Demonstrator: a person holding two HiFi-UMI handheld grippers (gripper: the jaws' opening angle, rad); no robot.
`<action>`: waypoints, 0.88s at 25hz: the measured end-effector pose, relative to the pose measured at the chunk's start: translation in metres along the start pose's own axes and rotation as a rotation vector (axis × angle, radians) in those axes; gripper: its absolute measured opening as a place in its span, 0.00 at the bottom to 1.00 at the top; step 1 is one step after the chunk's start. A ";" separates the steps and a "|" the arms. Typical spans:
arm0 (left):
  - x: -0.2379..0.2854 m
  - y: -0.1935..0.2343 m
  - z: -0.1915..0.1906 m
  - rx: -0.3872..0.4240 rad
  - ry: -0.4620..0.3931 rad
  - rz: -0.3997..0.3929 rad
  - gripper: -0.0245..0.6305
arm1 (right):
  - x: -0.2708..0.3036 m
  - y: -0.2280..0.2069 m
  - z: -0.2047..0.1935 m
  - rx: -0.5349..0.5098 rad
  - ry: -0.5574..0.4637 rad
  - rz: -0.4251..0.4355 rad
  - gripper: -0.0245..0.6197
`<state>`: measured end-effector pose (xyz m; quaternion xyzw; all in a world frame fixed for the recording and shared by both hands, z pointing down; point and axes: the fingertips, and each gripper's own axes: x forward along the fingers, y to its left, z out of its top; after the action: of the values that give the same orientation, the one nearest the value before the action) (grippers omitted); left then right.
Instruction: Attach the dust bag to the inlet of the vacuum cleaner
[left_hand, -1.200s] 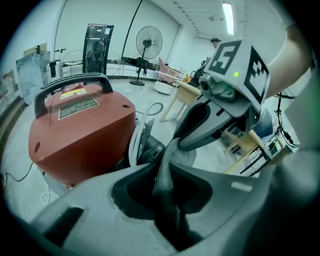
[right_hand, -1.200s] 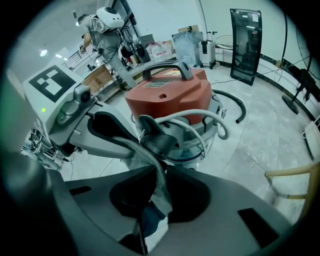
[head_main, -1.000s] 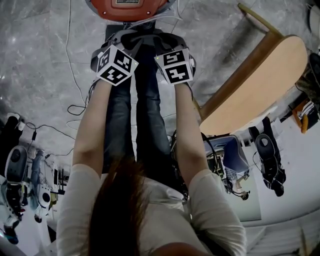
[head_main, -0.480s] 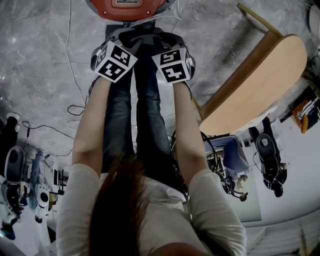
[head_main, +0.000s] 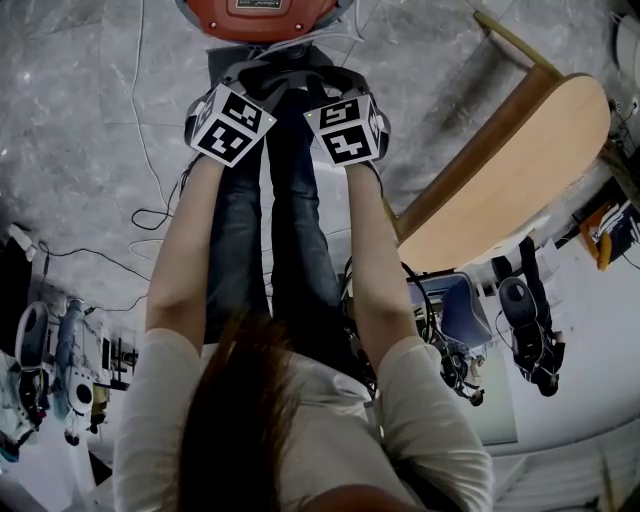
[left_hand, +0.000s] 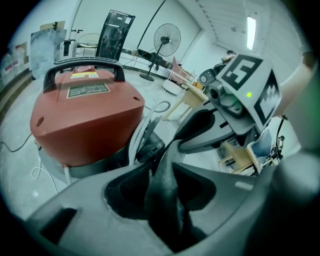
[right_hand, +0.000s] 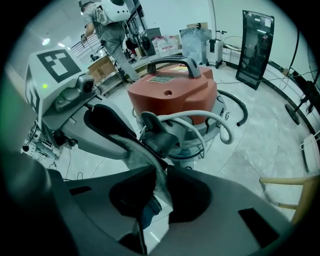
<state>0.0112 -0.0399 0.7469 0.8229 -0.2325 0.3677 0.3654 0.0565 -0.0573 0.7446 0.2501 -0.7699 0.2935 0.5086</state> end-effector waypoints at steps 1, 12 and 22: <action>0.000 -0.001 0.000 -0.003 -0.002 -0.001 0.25 | 0.000 0.000 -0.001 -0.001 0.004 0.004 0.15; -0.015 0.000 0.002 -0.052 -0.046 0.023 0.28 | -0.006 0.004 0.001 0.001 0.030 0.062 0.28; -0.052 -0.004 0.020 -0.129 -0.126 0.119 0.28 | -0.042 0.003 0.025 0.063 -0.062 0.021 0.28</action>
<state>-0.0097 -0.0464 0.6955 0.8039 -0.3266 0.3204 0.3800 0.0534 -0.0689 0.6967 0.2667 -0.7782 0.3153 0.4732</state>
